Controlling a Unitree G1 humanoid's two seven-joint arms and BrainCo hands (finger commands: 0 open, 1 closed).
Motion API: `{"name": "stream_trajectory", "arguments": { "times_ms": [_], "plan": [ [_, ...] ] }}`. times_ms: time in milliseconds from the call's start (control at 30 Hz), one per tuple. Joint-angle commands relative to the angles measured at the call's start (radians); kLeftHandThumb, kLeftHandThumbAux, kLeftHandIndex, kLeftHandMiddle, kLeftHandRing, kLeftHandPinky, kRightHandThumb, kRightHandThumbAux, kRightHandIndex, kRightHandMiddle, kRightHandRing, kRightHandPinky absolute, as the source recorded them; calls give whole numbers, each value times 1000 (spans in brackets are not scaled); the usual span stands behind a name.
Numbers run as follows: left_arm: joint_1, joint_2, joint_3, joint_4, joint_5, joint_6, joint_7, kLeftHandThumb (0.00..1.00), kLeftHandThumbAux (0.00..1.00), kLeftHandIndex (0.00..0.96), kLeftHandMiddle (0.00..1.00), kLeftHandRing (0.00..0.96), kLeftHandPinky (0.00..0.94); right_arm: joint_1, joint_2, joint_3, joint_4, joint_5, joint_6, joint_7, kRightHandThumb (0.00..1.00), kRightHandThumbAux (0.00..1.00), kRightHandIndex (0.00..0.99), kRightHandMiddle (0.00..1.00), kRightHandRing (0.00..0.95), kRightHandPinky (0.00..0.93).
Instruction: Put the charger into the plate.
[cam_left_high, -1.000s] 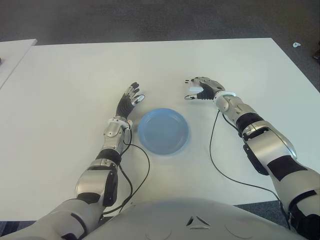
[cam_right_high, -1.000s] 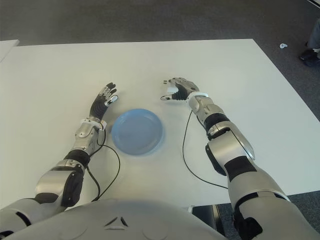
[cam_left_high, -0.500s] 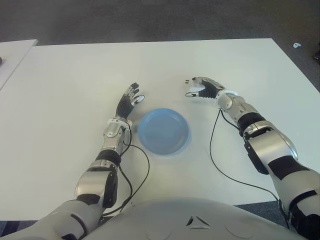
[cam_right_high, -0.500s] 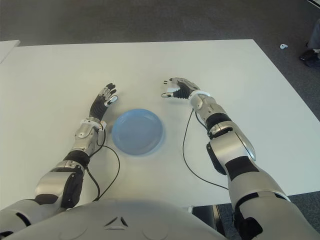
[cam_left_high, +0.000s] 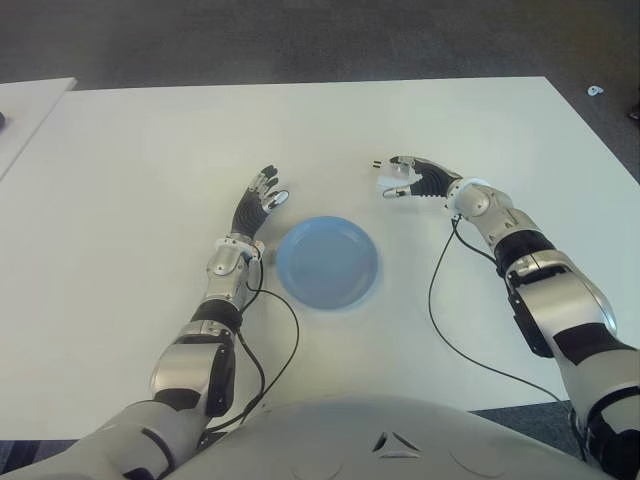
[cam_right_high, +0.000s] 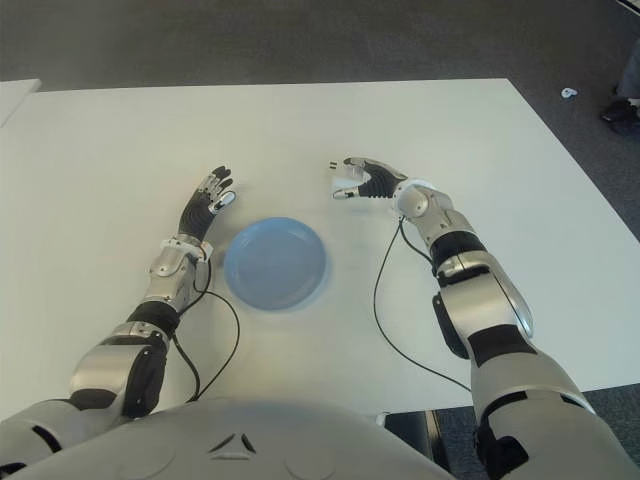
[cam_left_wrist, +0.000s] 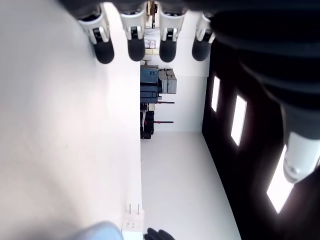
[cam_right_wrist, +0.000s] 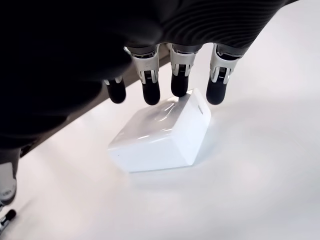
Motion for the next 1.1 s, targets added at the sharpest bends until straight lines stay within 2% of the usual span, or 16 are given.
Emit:
{"name": "stream_trajectory", "arguments": {
  "times_ms": [33, 100, 267, 433, 567, 1100],
  "plan": [
    [29, -5, -3, 22, 3, 34, -5, 22, 555, 0, 0, 0, 9, 237, -86, 1, -289, 17, 85, 140, 0, 509, 0, 0, 0, 0],
    [27, -5, -3, 23, 3, 37, -6, 21, 555, 0, 0, 0, 7, 291, -117, -14, -387, 23, 96, 149, 0, 521, 0, 0, 0, 0],
    [24, -4, -2, 26, 2, 41, -5, 19, 555, 0, 0, 0, 6, 356, -140, -37, -491, 20, 127, 150, 0, 557, 0, 0, 0, 0],
    [21, -4, 1, 28, 0, 41, -8, 17, 560, 0, 0, 0, 10, 495, -186, -77, -584, 12, 70, 82, 0, 608, 0, 0, 0, 0],
    [20, -3, 1, 30, 0, 45, -9, 16, 560, 0, 0, 0, 7, 559, -197, -94, -625, -4, 37, 33, 0, 626, 0, 0, 0, 0],
    [16, 4, -9, 27, 21, 56, 8, 4, 548, 0, 0, 0, 0, 683, -211, -144, -699, -60, -22, -98, 0, 594, 0, 0, 30, 0]
  ]
}}
